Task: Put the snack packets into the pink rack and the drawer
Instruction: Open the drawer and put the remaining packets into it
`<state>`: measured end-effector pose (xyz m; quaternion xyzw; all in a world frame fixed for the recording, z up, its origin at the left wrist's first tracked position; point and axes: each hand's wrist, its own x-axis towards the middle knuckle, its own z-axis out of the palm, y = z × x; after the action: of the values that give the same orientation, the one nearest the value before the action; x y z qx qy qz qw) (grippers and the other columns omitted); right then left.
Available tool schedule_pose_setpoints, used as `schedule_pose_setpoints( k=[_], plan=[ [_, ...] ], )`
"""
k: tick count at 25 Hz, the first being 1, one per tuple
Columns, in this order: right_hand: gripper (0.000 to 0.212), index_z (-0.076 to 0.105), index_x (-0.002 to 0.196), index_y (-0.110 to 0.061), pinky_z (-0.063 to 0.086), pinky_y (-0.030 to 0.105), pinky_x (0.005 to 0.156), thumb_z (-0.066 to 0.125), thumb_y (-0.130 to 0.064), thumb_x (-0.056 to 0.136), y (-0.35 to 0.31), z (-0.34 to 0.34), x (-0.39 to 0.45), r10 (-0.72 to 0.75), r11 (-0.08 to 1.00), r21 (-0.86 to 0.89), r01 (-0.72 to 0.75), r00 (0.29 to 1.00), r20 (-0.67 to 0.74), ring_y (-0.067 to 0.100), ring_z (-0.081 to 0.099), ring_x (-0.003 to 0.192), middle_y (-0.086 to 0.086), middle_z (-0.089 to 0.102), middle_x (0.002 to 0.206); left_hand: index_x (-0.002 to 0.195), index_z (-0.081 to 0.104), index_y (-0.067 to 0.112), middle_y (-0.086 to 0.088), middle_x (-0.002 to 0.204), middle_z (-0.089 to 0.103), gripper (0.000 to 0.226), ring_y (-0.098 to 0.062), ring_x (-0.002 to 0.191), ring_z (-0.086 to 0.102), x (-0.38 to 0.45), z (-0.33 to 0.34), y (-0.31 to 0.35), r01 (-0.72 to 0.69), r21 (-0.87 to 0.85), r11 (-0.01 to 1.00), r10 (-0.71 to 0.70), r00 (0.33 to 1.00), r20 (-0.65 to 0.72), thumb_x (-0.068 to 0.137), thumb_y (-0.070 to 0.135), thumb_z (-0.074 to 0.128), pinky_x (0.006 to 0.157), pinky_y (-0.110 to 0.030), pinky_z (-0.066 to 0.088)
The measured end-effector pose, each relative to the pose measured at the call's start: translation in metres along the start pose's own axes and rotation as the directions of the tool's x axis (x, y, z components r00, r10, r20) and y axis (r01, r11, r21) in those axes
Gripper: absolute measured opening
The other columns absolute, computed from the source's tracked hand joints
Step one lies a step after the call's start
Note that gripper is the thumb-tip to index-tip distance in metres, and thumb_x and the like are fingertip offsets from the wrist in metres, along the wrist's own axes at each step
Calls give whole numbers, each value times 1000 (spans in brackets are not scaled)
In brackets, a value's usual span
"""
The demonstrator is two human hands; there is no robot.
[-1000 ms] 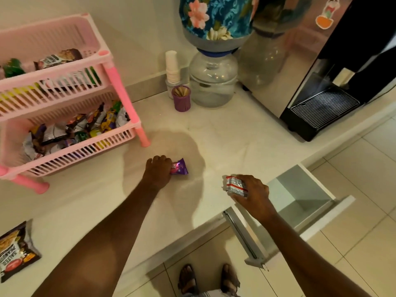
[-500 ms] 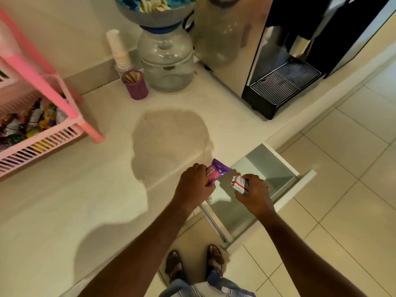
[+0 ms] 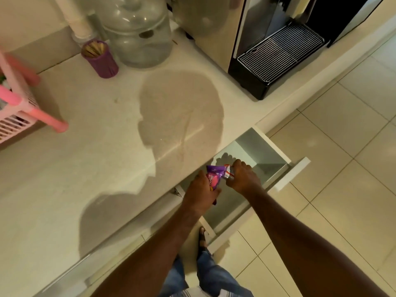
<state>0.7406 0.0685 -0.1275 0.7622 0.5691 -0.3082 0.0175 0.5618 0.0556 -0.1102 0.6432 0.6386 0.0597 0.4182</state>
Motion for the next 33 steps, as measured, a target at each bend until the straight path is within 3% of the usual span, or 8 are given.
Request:
schedule_pose_setpoints(
  k=[3, 6, 9, 12, 19, 24, 33],
  plan=[
    [79, 39, 140, -10, 56, 43, 87, 79, -41, 80, 0, 8, 24, 50, 998, 36, -53, 996, 69, 27, 59, 108, 11, 61, 121, 143, 42, 11, -9, 131, 58, 75, -25, 115, 64, 26, 21, -7, 189, -138, 972, -181, 981, 66, 84, 39, 79, 85, -27, 55],
    [76, 41, 138, -10, 56, 44, 88, 79, -41, 81, -4, 20, 45, 59, 997, 46, -65, 990, 129, 30, 58, 110, 12, 59, 125, 146, 40, 8, -12, 133, 56, 79, -26, 116, 63, 51, 39, -17, 317, -161, 935, -302, 947, 107, 85, 42, 77, 84, -28, 52],
    [57, 49, 129, -14, 51, 38, 79, 73, -40, 84, -7, 32, 66, 71, 997, -39, -64, 975, 210, 31, 56, 110, 7, 52, 115, 148, 40, 8, -14, 137, 56, 78, -29, 123, 58, 74, 58, -30, 336, -122, 934, -329, 941, 73, 88, 42, 74, 90, -29, 49],
    [35, 57, 121, -16, 46, 37, 74, 59, -32, 91, -6, 46, 82, 22, 982, -185, 37, 952, 306, 29, 53, 111, 4, 44, 112, 153, 33, 4, -17, 144, 49, 89, -31, 130, 53, 91, 75, -38, 400, -116, 909, -390, 915, 103, 85, 41, 78, 98, -34, 49],
    [70, 33, 144, -13, 52, 44, 88, 70, -38, 90, 25, 73, 83, 200, 980, -69, -188, 938, 283, 34, 55, 118, 12, 50, 134, 155, 26, 6, -17, 147, 47, 102, -36, 132, 52, 111, 107, -49, 561, -214, 800, -542, 828, 145, 77, 32, 86, 103, -42, 51],
    [75, 33, 145, -11, 53, 45, 93, 73, -39, 88, 30, 91, 81, 187, 982, -64, -176, 938, 292, 33, 57, 117, 13, 50, 134, 155, 24, 2, -20, 147, 46, 111, -38, 131, 51, 117, 121, -49, 585, -139, 799, -551, 805, 219, 73, 40, 88, 104, -46, 52],
    [71, 26, 148, -5, 52, 50, 98, 67, -25, 93, 40, 97, 87, 217, 976, -53, -211, 928, 302, 37, 53, 123, 18, 45, 140, 151, 27, 3, -19, 143, 47, 105, -36, 128, 51, 109, 138, -57, 683, -94, 724, -657, 725, 206, 75, 47, 85, 101, -45, 52]
  ],
)
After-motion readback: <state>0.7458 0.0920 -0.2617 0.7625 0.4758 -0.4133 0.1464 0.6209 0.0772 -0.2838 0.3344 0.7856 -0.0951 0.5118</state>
